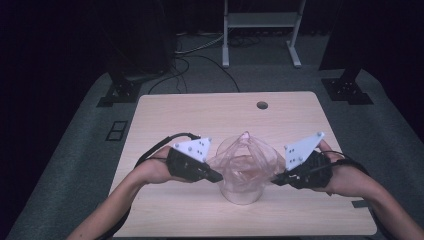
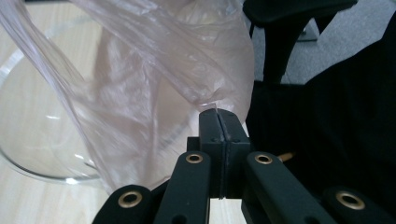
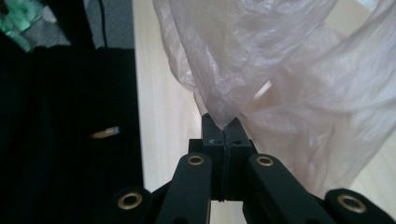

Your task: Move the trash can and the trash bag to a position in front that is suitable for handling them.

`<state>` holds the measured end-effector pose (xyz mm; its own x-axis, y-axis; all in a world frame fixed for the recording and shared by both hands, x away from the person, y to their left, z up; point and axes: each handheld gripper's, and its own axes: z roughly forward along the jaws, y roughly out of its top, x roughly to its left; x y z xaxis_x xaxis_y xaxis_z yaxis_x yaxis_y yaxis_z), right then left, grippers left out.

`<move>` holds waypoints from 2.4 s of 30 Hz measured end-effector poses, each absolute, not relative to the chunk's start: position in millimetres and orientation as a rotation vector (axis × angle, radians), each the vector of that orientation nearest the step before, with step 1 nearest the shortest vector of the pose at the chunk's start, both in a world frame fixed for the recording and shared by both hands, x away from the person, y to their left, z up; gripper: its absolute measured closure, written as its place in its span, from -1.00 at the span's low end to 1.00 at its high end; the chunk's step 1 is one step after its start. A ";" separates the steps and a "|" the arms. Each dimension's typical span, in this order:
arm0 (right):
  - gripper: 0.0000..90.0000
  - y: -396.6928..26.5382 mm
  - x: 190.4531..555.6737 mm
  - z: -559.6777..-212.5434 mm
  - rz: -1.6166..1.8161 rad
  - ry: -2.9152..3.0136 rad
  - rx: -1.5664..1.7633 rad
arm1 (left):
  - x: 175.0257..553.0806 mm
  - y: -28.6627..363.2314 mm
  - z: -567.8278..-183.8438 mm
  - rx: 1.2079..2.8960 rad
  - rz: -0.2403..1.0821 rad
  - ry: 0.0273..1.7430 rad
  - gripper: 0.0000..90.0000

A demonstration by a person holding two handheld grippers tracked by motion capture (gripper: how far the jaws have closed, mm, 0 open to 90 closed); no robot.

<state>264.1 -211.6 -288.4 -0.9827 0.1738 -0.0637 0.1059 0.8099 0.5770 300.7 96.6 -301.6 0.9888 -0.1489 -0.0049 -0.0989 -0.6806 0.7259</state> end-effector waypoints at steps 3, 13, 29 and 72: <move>1.00 -209.0 260.2 -300.0 0.869 2.908 0.225 | 295.5 97.7 -315.5 2.352 -0.080 -0.164 0.99; 1.00 -209.1 269.8 -334.0 0.831 2.933 0.298 | 300.9 98.8 -348.9 2.390 -0.052 -0.100 0.99; 0.37 -242.6 238.8 -297.8 0.966 2.878 0.389 | 278.2 120.0 -300.5 2.339 -0.108 -0.075 0.25; 1.00 -224.1 337.0 -306.8 0.657 2.707 0.600 | 377.0 86.3 -318.1 2.382 0.278 0.316 0.99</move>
<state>337.0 -224.1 -306.8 -0.8706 0.4583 -0.1789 0.3254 0.8091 0.4893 377.0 86.3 -318.1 0.9470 0.3013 0.1118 0.1492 -0.7202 0.6775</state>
